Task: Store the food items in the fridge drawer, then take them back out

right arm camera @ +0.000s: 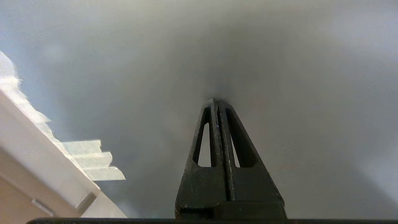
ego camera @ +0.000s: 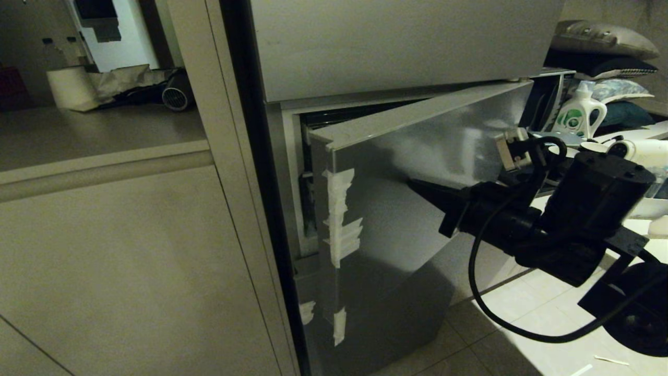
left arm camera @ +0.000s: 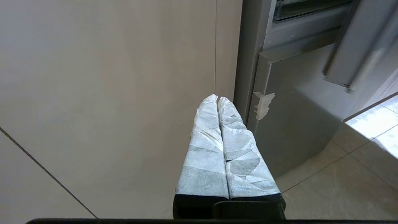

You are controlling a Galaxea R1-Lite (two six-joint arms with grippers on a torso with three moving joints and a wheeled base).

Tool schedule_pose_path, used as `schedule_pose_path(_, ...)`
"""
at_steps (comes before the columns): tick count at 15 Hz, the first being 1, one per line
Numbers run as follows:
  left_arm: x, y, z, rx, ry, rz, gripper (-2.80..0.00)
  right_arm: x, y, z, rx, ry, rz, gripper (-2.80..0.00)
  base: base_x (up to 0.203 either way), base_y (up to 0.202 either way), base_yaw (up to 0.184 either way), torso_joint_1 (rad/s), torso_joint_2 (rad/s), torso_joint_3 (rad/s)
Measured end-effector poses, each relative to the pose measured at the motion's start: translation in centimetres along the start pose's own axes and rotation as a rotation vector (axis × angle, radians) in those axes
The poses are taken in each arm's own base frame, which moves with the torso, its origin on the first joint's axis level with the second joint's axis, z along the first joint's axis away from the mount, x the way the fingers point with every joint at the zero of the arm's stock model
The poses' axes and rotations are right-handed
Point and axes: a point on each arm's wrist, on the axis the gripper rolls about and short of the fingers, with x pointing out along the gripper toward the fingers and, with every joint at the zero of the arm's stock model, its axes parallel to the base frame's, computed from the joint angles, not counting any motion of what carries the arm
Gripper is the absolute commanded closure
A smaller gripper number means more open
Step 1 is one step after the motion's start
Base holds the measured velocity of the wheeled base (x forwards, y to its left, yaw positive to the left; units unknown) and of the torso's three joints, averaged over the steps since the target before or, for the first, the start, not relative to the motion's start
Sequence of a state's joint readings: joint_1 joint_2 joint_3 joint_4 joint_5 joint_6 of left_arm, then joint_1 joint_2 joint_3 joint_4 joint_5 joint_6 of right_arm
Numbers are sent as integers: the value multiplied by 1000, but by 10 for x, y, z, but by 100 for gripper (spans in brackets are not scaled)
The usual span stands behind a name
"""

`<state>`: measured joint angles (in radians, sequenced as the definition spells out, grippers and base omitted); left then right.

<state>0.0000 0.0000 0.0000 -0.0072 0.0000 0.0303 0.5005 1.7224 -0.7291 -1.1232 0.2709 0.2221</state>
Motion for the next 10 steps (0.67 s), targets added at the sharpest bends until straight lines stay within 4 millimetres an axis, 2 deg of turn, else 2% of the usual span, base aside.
schedule_pose_path(4,0,0,0,0,0,0,0,38,-7,2,-16,-57,20,0,0,0,0,0,0,0)
schedule_pose_path(10,0,0,0,0,0,0,0,113,-29,-22,-73,-248,9,0,0,0,0,0,0,0)
